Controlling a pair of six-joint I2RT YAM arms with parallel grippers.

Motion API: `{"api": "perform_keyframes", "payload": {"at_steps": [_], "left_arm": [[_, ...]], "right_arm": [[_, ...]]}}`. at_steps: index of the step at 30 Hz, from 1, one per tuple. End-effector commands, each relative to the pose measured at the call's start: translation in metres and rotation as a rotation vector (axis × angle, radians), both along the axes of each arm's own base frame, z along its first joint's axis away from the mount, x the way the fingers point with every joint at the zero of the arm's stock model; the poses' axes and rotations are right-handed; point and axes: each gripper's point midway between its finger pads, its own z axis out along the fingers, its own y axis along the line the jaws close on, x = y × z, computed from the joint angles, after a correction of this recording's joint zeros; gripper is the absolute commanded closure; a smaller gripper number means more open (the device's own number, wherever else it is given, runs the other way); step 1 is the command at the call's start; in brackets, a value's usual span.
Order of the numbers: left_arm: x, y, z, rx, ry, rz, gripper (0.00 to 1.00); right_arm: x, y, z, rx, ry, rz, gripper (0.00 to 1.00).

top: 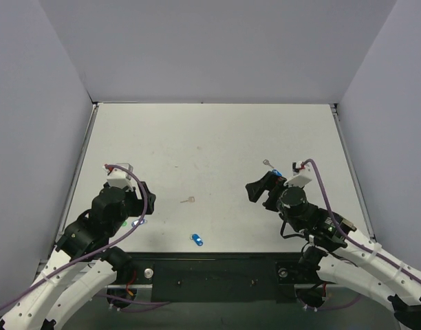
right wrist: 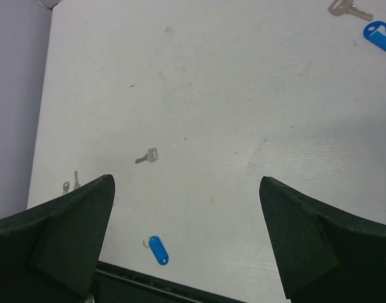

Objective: Remove the keys from the keyring

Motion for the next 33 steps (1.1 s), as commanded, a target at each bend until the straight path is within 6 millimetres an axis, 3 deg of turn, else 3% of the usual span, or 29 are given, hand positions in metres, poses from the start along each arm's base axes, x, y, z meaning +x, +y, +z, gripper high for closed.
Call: {"api": "perform_keyframes", "payload": {"at_steps": [1,4,8,13,21,33], "left_arm": [[0.007,-0.004,0.013,-0.022,-0.05,-0.01,0.2],[0.008,-0.004,0.011,-0.014,-0.041,-0.007,0.2],[0.008,-0.004,0.01,-0.011,-0.035,-0.005,0.2],[0.009,-0.003,0.01,-0.012,-0.037,-0.002,0.2],[0.01,-0.002,0.012,-0.019,-0.044,0.001,0.21],[0.01,-0.002,0.011,-0.021,-0.042,-0.001,0.21]], "right_arm": [[0.014,-0.02,0.003,-0.036,-0.002,-0.127,0.07],[0.005,-0.007,-0.023,-0.199,0.101,0.027,0.07],[-0.021,0.001,-0.056,-0.387,0.28,0.231,0.07],[-0.031,0.001,-0.075,-0.435,0.347,0.288,0.07],[-0.026,0.018,-0.054,-0.34,0.283,0.312,0.07],[-0.018,0.013,-0.019,-0.25,0.17,0.245,0.07]]}}
